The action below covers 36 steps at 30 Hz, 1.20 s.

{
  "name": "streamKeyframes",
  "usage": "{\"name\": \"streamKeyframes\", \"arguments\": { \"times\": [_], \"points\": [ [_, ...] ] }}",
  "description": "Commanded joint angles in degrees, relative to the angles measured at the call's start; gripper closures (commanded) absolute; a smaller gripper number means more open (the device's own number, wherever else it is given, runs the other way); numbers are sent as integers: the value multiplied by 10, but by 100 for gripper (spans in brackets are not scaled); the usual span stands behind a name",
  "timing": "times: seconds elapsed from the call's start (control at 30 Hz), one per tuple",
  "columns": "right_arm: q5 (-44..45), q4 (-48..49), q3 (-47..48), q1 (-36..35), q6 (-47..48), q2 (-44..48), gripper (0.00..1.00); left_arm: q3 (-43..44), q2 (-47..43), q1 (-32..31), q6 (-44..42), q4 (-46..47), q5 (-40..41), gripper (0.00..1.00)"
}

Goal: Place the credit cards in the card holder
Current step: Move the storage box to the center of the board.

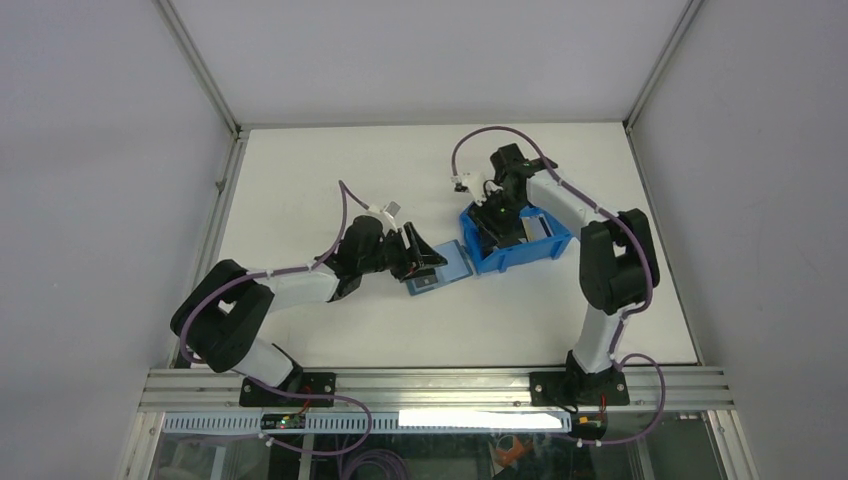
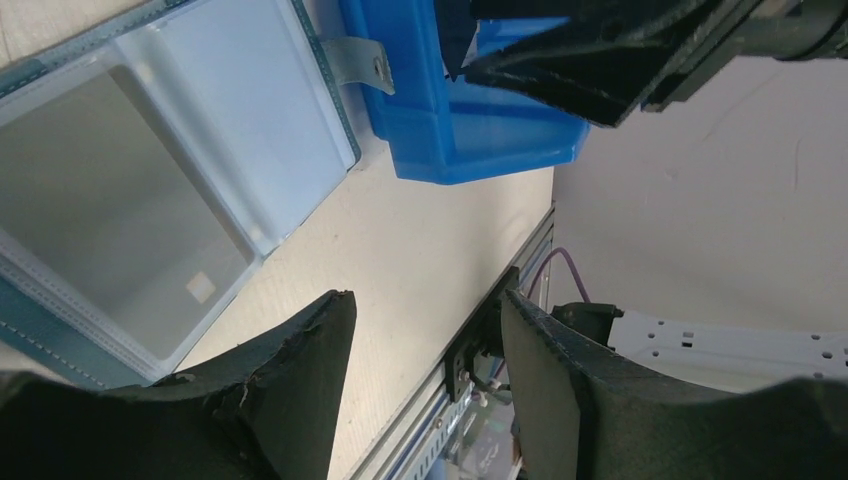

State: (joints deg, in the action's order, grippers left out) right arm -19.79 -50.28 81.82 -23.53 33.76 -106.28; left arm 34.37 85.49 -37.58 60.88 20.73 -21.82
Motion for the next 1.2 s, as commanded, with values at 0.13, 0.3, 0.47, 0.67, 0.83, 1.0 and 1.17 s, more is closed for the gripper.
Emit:
{"name": "streamKeyframes", "arguments": {
  "times": [0.13, 0.3, 0.47, 0.67, 0.83, 1.0, 1.17],
  "points": [
    [-64, -151, -100, 66, 90, 142, 60, 36, 41, -15, 15, 68, -21, 44],
    [-57, -243, -151, 116, 193, 217, 61, 36, 47, -22, 22, 77, -18, 44],
    [-45, -231, -190, 177, 207, 260, 57, 37, 45, -40, 28, 85, -8, 44],
    [-133, -148, -201, 181, 261, 286, 40, 40, 37, -103, -5, 104, 38, 40],
    [-160, -179, -179, 186, 457, 224, 22, -16, 16, -155, -58, 198, 141, 36],
    [-162, -208, -175, 198, 597, 181, 16, -67, 6, -181, -88, 268, 200, 30],
    [-160, -152, -188, 199, 609, 166, 12, -73, 29, -193, -67, 298, 215, 28]
  ]
}}
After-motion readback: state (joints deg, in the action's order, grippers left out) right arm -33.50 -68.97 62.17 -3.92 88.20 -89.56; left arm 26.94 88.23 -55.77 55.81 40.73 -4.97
